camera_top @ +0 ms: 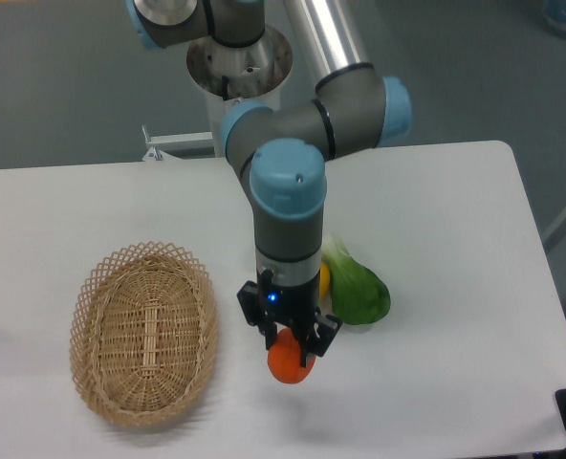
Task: Place the orange on the table
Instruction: 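Carry the held orange away from the green pepper toward the basket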
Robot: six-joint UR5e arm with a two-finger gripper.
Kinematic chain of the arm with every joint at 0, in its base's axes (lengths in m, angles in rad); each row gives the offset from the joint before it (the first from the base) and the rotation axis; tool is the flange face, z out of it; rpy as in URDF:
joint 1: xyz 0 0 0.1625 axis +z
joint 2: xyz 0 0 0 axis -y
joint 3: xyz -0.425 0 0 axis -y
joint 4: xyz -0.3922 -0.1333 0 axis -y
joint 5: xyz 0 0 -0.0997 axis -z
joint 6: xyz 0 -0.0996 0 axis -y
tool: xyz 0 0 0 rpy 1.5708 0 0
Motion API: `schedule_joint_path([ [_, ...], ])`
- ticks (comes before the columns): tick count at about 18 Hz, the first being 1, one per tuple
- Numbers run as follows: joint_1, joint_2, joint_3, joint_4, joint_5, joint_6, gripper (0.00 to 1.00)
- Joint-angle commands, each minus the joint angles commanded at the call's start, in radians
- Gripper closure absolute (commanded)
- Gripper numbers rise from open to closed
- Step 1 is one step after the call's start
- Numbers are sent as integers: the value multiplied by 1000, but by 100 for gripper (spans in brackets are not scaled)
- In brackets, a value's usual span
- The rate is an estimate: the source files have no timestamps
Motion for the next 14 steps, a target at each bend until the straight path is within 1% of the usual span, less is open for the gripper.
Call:
schedule_joint_path([
  [2, 0, -11, -17, -3, 2, -2, 45],
  [4, 0, -9, -35, -2, 20, 5, 45],
  [7, -21, -12, -64, -2, 37, 8, 45],
  [10, -26, -21, -74, -3, 41, 3, 45],
  [14, -48, -43, -86, -3, 106, 0, 45],
])
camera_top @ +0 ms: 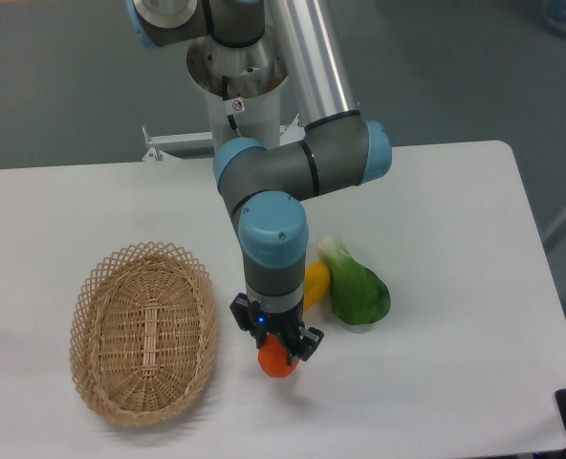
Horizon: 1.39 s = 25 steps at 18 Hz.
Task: Place the orange on the table
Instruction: 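Carry the held orange away from the green pepper toward the basket, then lower the orange onto the table and open the gripper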
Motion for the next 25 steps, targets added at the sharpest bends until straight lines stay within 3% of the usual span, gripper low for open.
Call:
schedule_joint_path([
  [8, -9, -5, -23, 11, 5, -11, 41],
  [17, -9, -5, -20, 11, 5, -8, 30],
  [20, -9, 1, -23, 12, 5, -8, 20],
  [22, -9, 6, -11, 11, 3, -6, 3],
  [25, -8, 9, 4, 9, 2, -3, 0],
])
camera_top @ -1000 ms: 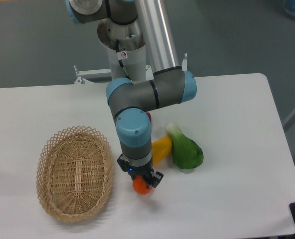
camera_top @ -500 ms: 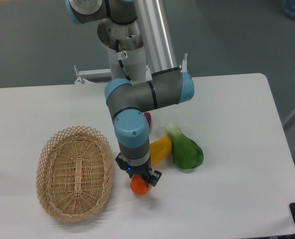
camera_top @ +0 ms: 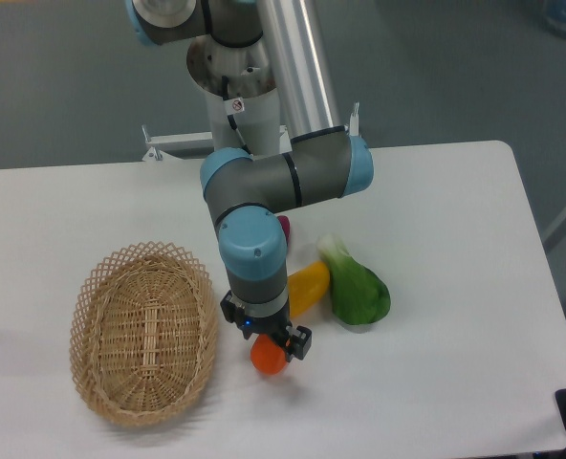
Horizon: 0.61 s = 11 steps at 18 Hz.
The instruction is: Place the orange on the table
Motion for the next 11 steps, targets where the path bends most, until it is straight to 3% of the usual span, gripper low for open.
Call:
schedule_joint_path([
  [11, 49, 107, 46, -43, -9, 100, 0],
])
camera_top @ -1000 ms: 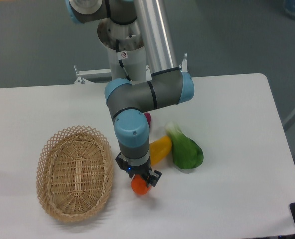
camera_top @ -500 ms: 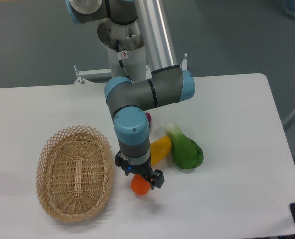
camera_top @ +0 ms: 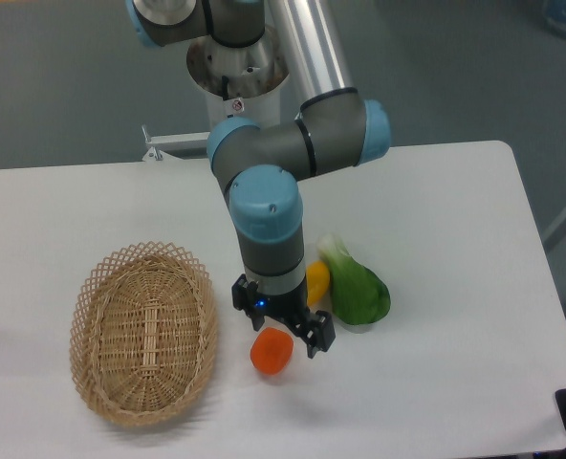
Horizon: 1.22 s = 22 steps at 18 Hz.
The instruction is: Place the orange on the table
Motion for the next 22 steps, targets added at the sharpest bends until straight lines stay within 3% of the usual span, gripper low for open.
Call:
schedule_joint_path([
  [4, 17, 12, 84, -142, -5, 54, 0],
  [8, 44, 17, 158, -245, -21, 81, 0],
  [11, 86, 55, 193, -311, -70, 147, 0],
  [22, 112, 80, 201, -330, -84, 201, 0],
])
